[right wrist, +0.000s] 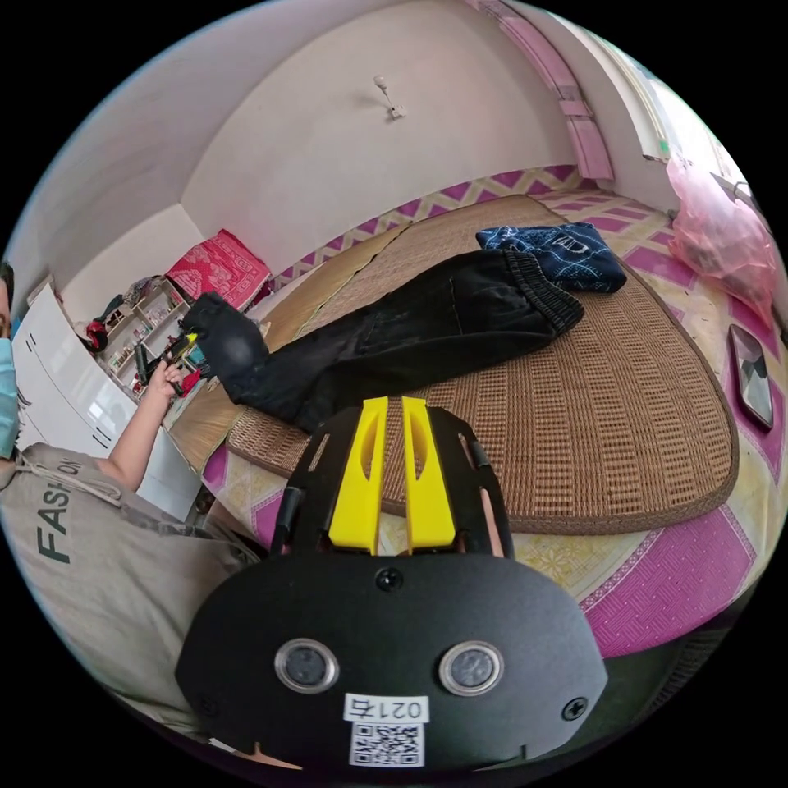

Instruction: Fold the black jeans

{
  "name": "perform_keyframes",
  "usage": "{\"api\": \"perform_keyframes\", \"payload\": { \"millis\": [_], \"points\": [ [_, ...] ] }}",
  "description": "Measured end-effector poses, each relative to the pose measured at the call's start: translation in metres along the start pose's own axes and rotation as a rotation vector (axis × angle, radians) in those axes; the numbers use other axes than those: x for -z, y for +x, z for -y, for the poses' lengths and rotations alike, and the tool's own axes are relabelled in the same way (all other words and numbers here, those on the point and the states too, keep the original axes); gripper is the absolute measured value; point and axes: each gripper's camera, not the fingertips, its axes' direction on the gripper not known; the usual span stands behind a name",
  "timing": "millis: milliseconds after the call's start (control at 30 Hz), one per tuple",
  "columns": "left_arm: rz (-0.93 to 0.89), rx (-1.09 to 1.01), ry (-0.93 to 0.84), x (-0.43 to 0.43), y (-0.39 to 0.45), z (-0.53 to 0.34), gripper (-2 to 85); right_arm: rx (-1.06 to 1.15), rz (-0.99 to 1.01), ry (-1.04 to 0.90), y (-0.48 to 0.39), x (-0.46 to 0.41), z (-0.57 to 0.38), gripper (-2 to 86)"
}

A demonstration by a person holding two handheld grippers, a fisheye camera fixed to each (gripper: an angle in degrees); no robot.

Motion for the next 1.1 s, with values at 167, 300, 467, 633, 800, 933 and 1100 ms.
{"api": "perform_keyframes", "payload": {
  "millis": [167,300,467,633,800,933,1100],
  "points": [
    [0.120,0.270,-0.170,-0.004,-0.133,-0.163,-1.0,-0.012,0.013,0.001,-0.009,-0.002,0.019,1.7],
    [0.031,0.398,-0.179,-0.018,-0.181,-0.263,-1.0,-0.015,0.029,-0.018,-0.019,-0.001,0.045,1.6],
    [0.010,0.421,-0.201,-0.042,-0.196,-0.316,-1.0,0.004,0.030,-0.034,-0.036,0.005,0.078,1.5],
    [0.016,0.484,-0.204,-0.063,-0.214,-0.366,-1.0,0.004,0.048,-0.038,-0.048,0.010,0.116,1.8],
    [0.005,0.588,-0.194,-0.087,-0.241,-0.426,-0.9,0.059,-0.013,-0.071,-0.050,0.007,0.168,2.8],
    [-0.142,0.622,-0.093,-0.091,-0.244,-0.456,-0.8,0.264,-0.100,-0.061,-0.048,-0.008,0.254,6.2],
    [-0.133,0.314,0.077,-0.055,-0.167,-0.438,0.7,0.614,-0.262,-0.162,-0.049,-0.064,0.376,10.8]
  ]
}}
